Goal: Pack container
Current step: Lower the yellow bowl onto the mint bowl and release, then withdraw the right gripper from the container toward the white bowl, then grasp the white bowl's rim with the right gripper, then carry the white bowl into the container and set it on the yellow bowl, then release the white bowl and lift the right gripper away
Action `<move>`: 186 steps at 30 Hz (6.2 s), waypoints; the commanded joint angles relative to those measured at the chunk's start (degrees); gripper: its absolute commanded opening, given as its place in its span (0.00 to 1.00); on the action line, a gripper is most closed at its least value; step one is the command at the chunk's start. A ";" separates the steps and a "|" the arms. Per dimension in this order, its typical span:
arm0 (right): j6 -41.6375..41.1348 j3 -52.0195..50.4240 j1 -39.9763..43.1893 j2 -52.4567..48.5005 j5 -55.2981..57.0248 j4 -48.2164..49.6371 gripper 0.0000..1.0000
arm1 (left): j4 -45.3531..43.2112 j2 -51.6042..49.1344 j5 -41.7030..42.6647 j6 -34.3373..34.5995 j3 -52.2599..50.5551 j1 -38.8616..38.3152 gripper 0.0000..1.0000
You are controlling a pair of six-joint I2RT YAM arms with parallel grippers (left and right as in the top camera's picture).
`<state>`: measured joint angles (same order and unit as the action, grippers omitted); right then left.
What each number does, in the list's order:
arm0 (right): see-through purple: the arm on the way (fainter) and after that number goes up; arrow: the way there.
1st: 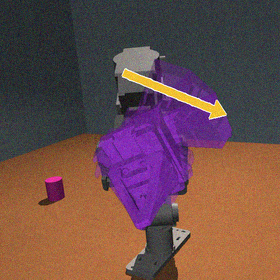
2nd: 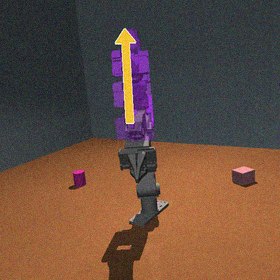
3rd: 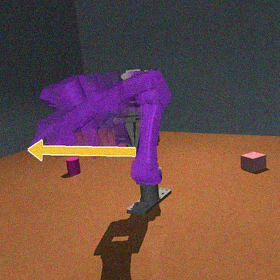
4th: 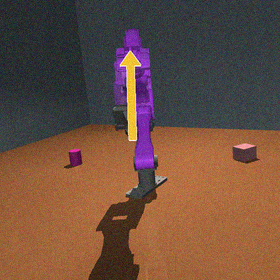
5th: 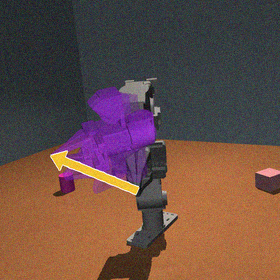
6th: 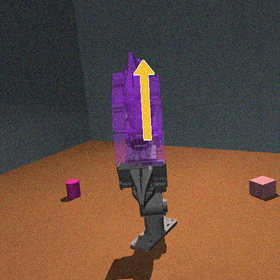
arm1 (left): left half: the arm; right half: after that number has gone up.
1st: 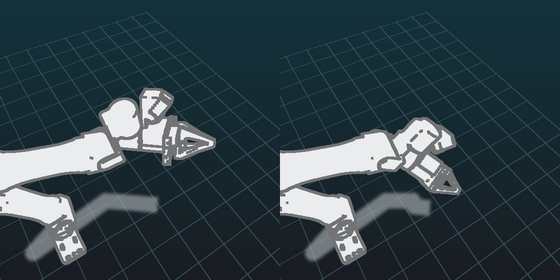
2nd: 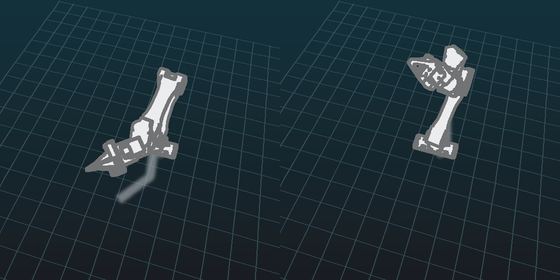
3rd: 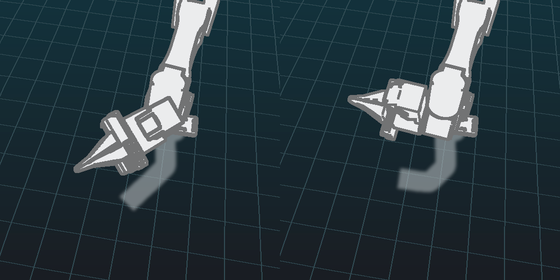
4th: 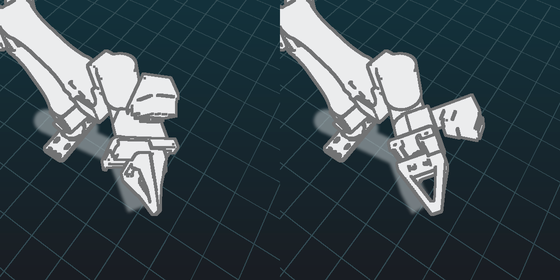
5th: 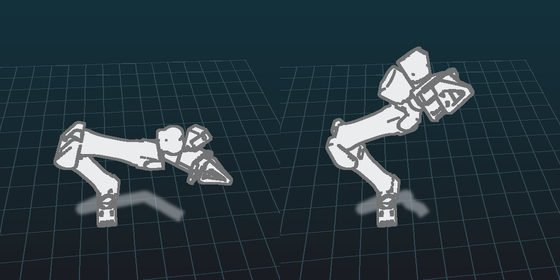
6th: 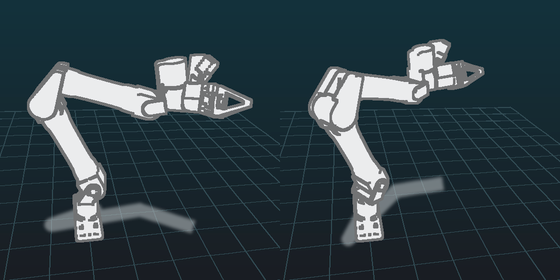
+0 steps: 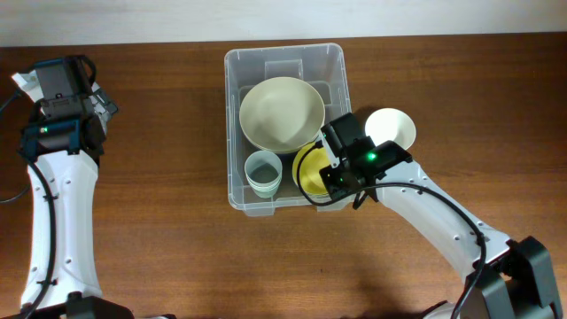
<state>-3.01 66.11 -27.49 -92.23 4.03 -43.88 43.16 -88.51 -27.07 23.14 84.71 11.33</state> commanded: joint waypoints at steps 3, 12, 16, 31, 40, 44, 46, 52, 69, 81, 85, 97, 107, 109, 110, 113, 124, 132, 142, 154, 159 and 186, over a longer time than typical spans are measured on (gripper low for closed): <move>-0.37 1.27 -0.20 -0.26 1.38 5.46 0.04 | 0.07 0.13 -0.83 -0.48 0.63 0.31 0.99; -0.22 4.39 -0.20 -0.26 7.19 6.91 0.04 | 0.07 0.13 -0.83 -0.48 0.63 0.31 0.99; -0.24 4.39 -0.20 -0.98 7.17 5.90 0.04 | 0.07 0.13 -0.83 -0.48 0.63 0.31 0.99; -0.26 4.55 -0.22 -8.48 9.20 6.40 0.04 | 0.07 0.13 -0.83 -0.48 0.63 0.31 0.99; -0.22 15.17 -0.22 -8.09 10.27 0.17 0.04 | 0.04 0.13 -0.83 -0.48 0.63 0.31 0.99; -0.59 20.31 -0.11 -8.09 13.25 -2.10 0.04 | 0.07 0.13 -0.83 -0.48 0.61 0.31 0.99; -2.99 23.04 0.68 -8.09 15.85 -3.43 0.04 | 0.07 0.13 -0.83 -0.48 0.63 0.28 0.99; -10.58 28.96 7.87 -8.09 16.55 -5.64 0.04 | 0.07 0.13 -0.83 -0.48 0.63 0.31 0.99; -12.59 28.94 37.59 -15.80 -8.68 -4.74 0.76 | 0.07 0.13 -0.83 -0.48 0.63 0.31 0.99; -0.63 28.94 37.90 -31.56 -20.15 -3.74 0.73 | 0.07 0.13 -0.83 -0.48 0.63 0.31 0.99; 2.67 28.94 37.11 -34.23 -20.13 -4.09 0.67 | 0.07 0.13 -0.83 -0.48 0.63 0.31 0.99; 0.63 28.94 38.86 -34.88 -20.61 -4.24 0.04 | 0.07 0.13 -0.83 -0.48 0.63 0.31 0.99; 9.05 29.18 48.17 -34.21 -53.44 -4.37 0.04 | 0.07 0.13 -0.83 -0.48 0.63 0.31 0.99; 9.03 29.20 49.40 -33.68 -54.64 -5.18 0.04 | 0.07 0.13 -0.83 -0.48 0.63 0.31 0.99; 9.40 29.22 49.72 -33.09 -54.58 -5.53 0.04 | 0.07 0.13 -0.83 -0.48 0.63 0.31 0.99; 12.11 29.24 49.48 -30.10 -54.40 -6.60 0.04 | 0.07 0.13 -0.83 -0.48 0.63 0.31 0.99; 12.57 29.38 34.42 -7.32 -29.03 -10.14 0.04 | 0.07 0.13 -0.83 -0.48 0.63 0.31 1.00; 6.29 29.18 14.38 -3.13 -7.82 -13.92 0.04 | 0.07 0.13 -0.83 -0.48 0.63 0.31 0.99; 1.22 27.15 4.72 -8.37 -2.21 -15.63 0.04 | 0.07 0.13 -0.83 -0.48 0.63 0.31 0.99; 0.59 26.88 4.57 -10.16 -2.23 -17.79 0.05 | 0.07 0.13 -0.83 -0.48 0.63 0.31 0.99; 0.61 26.88 4.57 -10.16 -2.23 -17.73 0.49 | 0.07 0.13 -0.83 -0.48 0.63 0.31 0.99; -8.63 33.11 19.34 -4.85 7.08 -13.64 0.99 | 0.07 0.13 -0.83 -0.48 0.63 0.31 0.99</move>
<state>-9.91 97.01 -12.64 -98.39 10.66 -58.19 43.16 -88.51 -27.07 23.14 84.71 11.33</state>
